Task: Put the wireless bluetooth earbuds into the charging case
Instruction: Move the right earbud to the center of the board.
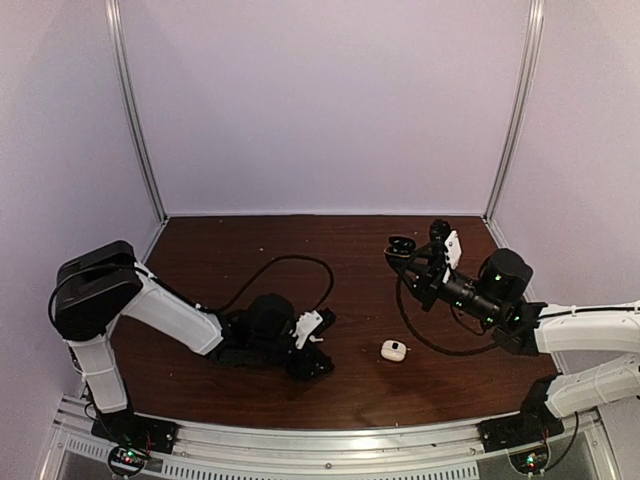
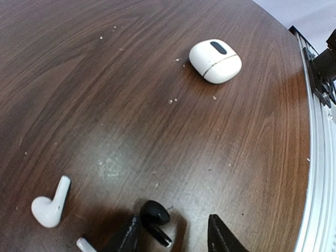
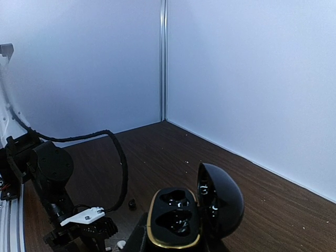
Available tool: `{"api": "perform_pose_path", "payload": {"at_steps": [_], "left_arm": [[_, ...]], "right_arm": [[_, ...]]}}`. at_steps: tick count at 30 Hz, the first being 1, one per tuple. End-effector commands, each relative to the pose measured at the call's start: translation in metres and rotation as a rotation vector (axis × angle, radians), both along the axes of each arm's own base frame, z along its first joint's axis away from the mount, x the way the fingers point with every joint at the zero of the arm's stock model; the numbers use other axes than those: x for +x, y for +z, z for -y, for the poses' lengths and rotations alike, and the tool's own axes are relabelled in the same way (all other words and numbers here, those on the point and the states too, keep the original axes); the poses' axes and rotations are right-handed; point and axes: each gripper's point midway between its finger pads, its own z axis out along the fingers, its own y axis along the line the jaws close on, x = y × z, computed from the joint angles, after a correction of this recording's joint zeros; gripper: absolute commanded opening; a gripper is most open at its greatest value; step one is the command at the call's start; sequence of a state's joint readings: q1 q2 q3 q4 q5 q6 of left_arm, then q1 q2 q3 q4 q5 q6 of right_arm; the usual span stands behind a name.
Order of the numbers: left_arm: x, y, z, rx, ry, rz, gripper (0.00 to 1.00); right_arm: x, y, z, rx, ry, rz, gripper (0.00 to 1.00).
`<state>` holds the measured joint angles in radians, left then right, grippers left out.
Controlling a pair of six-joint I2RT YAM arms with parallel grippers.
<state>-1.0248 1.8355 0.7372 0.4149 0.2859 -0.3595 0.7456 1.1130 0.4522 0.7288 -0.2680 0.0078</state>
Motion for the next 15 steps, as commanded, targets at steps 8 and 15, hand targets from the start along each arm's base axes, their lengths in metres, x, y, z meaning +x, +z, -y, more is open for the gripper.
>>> {"api": "perform_pose_path", "payload": {"at_steps": [8,15], "left_arm": [[0.023,-0.006,0.009,0.233,-0.086,0.097,0.36],[0.021,-0.01,-0.002,0.472,-0.148,0.009,0.36]], "right_arm": [[-0.001,0.003,0.005,0.011,-0.015,0.002,0.0],[0.001,0.003,0.006,0.008,-0.024,0.0,0.0]]}}
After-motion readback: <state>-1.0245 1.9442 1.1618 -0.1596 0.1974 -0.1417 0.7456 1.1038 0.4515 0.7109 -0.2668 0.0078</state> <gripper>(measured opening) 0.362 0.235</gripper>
